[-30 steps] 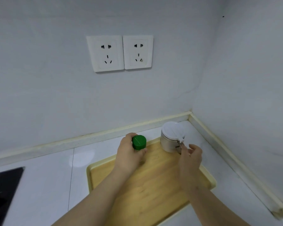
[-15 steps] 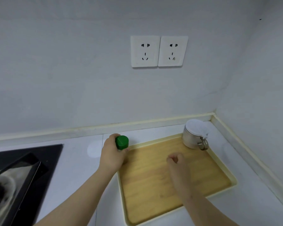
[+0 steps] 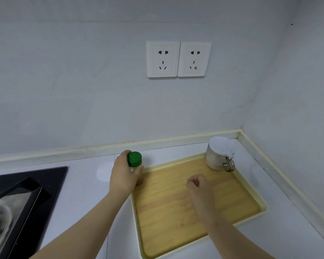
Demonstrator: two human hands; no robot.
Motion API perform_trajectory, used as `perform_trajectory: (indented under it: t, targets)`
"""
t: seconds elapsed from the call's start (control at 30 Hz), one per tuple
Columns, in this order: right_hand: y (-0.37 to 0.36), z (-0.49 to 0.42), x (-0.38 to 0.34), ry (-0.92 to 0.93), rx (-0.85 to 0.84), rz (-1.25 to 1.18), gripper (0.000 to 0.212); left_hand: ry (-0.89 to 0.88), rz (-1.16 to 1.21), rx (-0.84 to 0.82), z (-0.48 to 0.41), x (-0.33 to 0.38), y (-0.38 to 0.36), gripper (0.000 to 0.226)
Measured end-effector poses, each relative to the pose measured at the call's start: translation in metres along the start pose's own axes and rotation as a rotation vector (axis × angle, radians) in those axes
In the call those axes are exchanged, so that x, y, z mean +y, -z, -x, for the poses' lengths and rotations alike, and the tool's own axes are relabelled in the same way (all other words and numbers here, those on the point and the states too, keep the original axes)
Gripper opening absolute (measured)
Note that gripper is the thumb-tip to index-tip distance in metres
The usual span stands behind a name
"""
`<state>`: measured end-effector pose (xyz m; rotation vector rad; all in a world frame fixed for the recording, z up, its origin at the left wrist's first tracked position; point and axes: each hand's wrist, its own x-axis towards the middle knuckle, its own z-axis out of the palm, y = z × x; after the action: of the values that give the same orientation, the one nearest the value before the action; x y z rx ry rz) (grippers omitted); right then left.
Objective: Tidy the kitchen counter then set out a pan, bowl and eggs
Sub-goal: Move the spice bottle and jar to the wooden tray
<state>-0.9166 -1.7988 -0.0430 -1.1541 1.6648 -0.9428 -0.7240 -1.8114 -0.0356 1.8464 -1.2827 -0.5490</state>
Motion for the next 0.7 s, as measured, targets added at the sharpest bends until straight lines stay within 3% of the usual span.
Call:
perform_trajectory:
  t: [0.27,0.33,0.43,0.5,0.7]
  targets:
    - [-0.012,0.010,-0.001,-0.033,-0.053,-0.031,0.017,0.143,0.043,-0.034,0.016,-0.006,0.005,0.083]
    - [-0.010,0.011,-0.003,-0.016,-0.053,-0.024,0.017,0.282,-0.083,-0.069,0.026,-0.008,0.007,0.070]
    - [-0.008,0.013,-0.003,-0.017,-0.068,-0.010,0.016,0.386,-0.412,-0.400,0.042,-0.012,0.010,0.030]
    - [-0.008,0.015,-0.001,-0.030,-0.078,-0.003,0.015,0.398,-0.437,-0.542,0.046,-0.017,0.007,0.014]
    - [-0.001,0.011,0.006,-0.059,-0.044,0.021,0.014,0.353,-0.400,-0.514,0.037,-0.016,-0.009,0.015]
